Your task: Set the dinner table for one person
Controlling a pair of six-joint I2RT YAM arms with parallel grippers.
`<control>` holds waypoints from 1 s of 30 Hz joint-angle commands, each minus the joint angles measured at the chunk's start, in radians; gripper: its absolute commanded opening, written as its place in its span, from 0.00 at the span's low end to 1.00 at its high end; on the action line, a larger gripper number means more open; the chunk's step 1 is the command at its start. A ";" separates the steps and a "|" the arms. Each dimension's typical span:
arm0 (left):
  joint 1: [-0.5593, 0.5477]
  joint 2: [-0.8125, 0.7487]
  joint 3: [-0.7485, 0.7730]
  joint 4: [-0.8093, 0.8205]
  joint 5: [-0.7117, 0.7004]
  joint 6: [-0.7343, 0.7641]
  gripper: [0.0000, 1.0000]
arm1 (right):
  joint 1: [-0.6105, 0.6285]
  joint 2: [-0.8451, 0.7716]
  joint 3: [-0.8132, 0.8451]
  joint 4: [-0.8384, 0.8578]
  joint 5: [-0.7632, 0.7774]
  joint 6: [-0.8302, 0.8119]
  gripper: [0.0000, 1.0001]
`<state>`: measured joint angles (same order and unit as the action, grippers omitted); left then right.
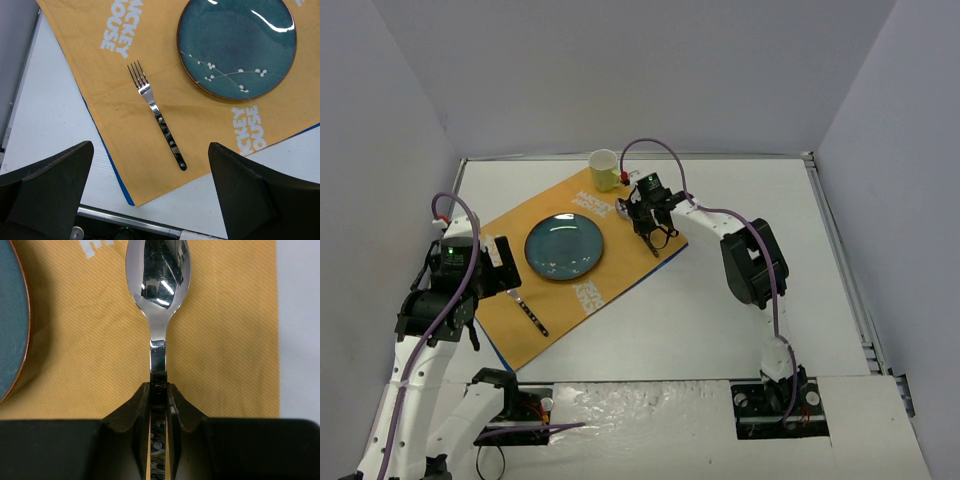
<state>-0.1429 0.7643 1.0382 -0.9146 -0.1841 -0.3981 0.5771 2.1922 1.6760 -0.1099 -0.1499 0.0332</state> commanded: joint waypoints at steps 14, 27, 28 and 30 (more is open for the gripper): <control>-0.001 0.023 0.040 0.044 -0.005 0.001 0.97 | 0.030 0.033 0.010 0.029 0.061 -0.030 0.00; -0.001 0.016 0.033 0.040 -0.012 0.002 0.97 | 0.029 0.049 0.031 0.030 0.056 -0.076 0.00; -0.001 0.016 0.033 0.042 -0.012 0.002 0.97 | 0.029 0.049 0.033 0.030 0.056 -0.078 0.00; -0.001 0.015 0.031 0.042 -0.012 0.002 0.97 | 0.030 0.053 0.039 0.030 0.056 -0.078 0.00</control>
<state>-0.1429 0.7769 1.0382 -0.9142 -0.1837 -0.3981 0.5976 2.2406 1.6756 -0.1116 -0.1081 -0.0284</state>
